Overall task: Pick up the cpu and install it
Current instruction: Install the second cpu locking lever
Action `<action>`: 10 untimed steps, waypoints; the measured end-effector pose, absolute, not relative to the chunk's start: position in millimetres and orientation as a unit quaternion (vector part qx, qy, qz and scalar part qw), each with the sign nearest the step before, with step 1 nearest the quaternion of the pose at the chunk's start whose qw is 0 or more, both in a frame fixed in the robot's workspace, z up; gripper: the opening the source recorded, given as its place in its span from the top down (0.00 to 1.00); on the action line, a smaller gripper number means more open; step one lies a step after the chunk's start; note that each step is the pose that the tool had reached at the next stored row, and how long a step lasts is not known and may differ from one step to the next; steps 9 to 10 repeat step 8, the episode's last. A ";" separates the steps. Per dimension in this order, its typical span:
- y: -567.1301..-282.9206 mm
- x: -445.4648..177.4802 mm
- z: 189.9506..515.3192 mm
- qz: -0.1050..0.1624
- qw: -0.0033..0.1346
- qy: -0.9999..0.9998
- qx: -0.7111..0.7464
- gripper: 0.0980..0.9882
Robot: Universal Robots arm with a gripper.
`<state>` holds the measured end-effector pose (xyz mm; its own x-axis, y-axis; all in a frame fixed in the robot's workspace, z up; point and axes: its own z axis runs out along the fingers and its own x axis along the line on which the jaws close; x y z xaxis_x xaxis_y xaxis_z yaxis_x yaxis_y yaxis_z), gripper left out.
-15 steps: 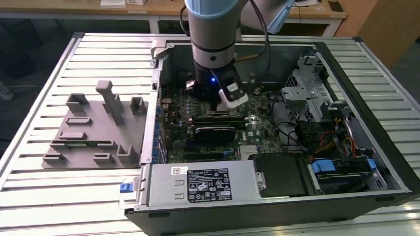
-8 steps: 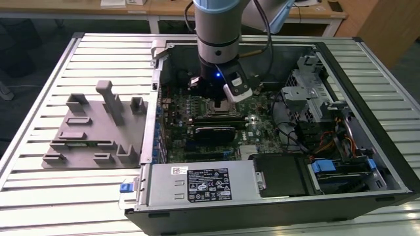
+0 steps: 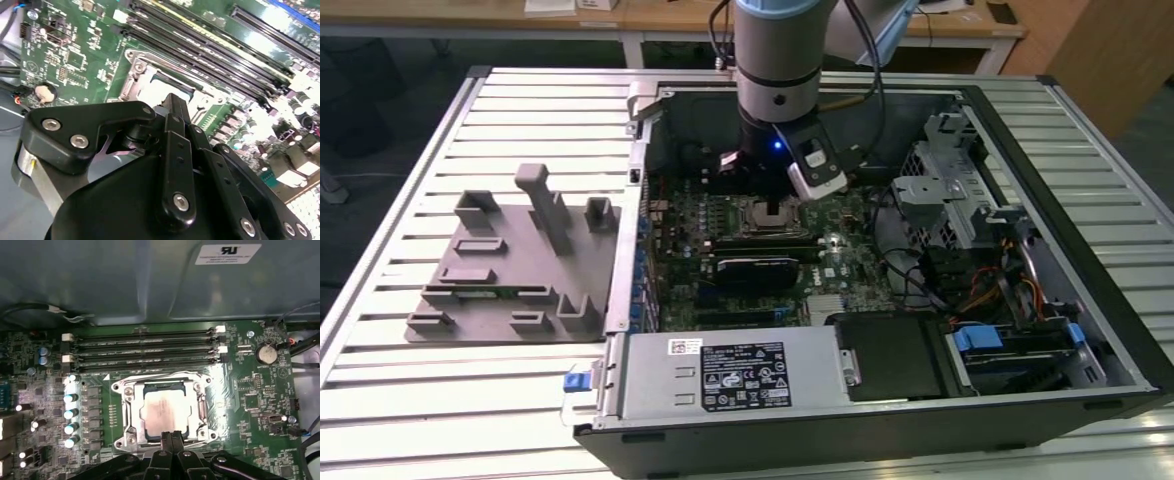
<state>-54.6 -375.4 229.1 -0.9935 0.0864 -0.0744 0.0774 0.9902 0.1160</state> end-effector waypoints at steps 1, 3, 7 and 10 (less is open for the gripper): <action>-375.3 -54.6 229.1 0.057 0.040 0.997 0.041 0.99; -375.3 -54.5 229.1 0.057 0.040 0.997 0.041 0.99; -375.2 -54.2 229.1 0.057 0.040 0.997 0.041 0.99; -375.3 -54.1 229.1 0.057 0.040 0.997 0.041 0.99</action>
